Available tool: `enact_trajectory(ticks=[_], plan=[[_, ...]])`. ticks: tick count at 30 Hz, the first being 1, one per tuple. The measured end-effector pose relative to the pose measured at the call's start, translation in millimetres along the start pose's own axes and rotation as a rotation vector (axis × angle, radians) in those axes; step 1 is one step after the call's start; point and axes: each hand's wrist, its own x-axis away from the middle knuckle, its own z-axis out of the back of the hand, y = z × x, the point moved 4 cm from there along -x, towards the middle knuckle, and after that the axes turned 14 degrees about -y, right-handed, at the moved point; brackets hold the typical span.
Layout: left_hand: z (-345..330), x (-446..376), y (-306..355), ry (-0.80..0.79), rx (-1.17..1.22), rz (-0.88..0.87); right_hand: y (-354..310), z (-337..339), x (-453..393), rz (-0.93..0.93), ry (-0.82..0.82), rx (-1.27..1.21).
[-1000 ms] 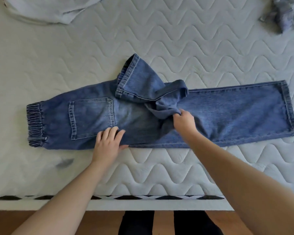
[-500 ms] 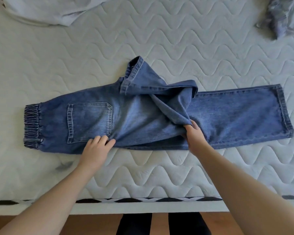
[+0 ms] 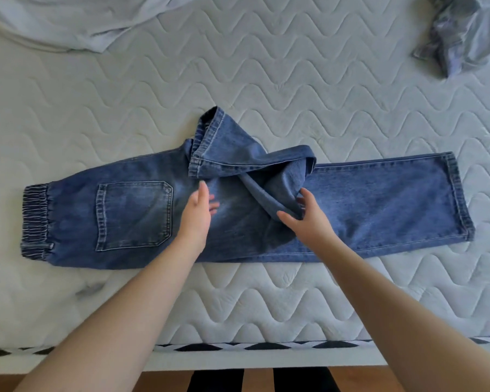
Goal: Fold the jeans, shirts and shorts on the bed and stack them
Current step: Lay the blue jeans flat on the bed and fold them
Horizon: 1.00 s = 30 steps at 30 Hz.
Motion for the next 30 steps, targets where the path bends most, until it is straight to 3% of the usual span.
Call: enact_trajectory(ticks=[3, 6, 9, 12, 14, 18, 21, 24, 27, 30], plan=[[-22, -37, 32, -0.104, 0.513, 0.021, 1, -5, -4, -0.038, -0.002, 0.181], [-34, -57, 59, -0.126, 0.650, -0.003, 10, -7, -2, -0.034, 0.006, 0.152], [-47, -60, 87, -0.059, 0.460, -0.076, 13, -3, 5, -0.063, 0.051, 0.112], [-69, -40, 116, -0.058, -0.007, -0.290, 10, 7, 19, 0.028, 0.256, -0.062], [-95, -9, 128, -0.122, -0.306, -0.409, -6, 13, 32, 0.176, 0.365, -0.059], [-142, 49, 112, -0.349, -0.646, -0.521, -39, 31, 46, 0.360, 0.367, 0.027], [-154, 80, 97, -0.495, -0.643, -0.608, -43, 45, 54, 0.359, 0.295, -0.162], [-136, 85, 85, -0.305, -0.462, -0.716, -28, 57, 61, 0.296, 0.253, -0.335], [-118, 68, 61, -0.191, -0.355, -0.484, -15, 62, 70, 0.247, 0.104, -0.507], [-114, 50, 49, -0.330, -0.503, -0.291, 4, 65, 73, 0.235, -0.069, -0.332]])
